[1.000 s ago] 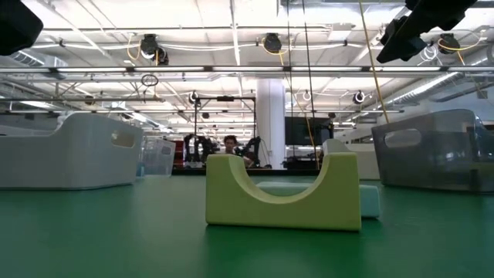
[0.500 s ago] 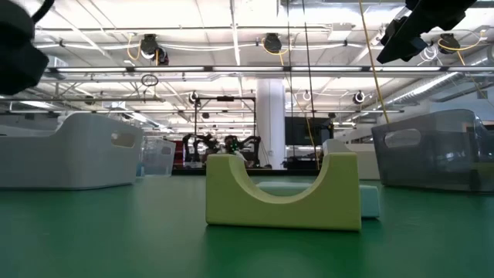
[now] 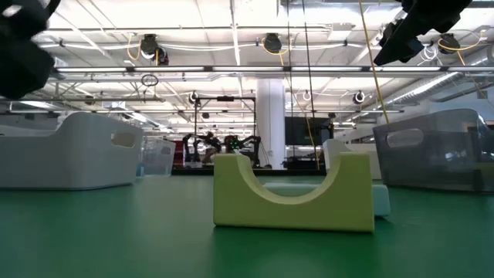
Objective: Sort & place blocks by color
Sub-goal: Put the left brown block into the white bin
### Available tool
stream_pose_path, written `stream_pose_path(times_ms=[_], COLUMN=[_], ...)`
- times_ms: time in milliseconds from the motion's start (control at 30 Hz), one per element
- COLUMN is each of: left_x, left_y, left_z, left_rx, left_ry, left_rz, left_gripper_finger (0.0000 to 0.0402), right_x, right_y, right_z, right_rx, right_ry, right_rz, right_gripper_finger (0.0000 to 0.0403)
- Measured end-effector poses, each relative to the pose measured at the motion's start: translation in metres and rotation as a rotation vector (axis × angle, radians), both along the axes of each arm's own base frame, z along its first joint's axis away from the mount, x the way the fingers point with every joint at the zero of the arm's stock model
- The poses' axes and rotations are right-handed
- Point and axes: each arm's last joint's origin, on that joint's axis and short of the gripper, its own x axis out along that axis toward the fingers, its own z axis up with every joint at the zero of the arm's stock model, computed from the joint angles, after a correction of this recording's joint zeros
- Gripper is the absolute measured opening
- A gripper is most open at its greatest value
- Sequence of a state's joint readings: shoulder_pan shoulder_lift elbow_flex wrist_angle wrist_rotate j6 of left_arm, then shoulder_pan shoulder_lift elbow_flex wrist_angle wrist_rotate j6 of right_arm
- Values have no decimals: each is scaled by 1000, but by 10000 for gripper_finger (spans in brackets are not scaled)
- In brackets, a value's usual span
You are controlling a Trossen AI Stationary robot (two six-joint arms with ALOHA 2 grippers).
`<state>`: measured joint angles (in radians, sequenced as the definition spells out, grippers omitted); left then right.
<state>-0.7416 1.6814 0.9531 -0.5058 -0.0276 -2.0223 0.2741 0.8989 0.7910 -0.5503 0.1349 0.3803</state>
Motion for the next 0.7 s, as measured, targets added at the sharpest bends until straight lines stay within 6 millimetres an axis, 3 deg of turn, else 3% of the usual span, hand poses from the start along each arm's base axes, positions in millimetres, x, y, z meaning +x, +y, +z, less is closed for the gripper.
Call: stream_pose_path(times_ms=[167, 333, 467, 700], left_x=[16, 39, 58, 94], left_y=[0, 14, 36, 87], left_z=[20, 46, 63, 85], left_rx=[-48, 38, 151, 356], left_ry=[-248, -572, -742, -960], left_rz=[75, 164, 182, 182], left_gripper_finger=[130, 130, 130, 130], right_x=[0, 1, 5, 24], right_y=[0, -2, -5, -14], right_z=[0, 1, 5, 14], right_rx=[-3, -88, -125, 131], right_ry=[-1, -23, -90, -225], right_rz=[3, -32, -119, -254], right_gripper_finger=[215, 215, 215, 215])
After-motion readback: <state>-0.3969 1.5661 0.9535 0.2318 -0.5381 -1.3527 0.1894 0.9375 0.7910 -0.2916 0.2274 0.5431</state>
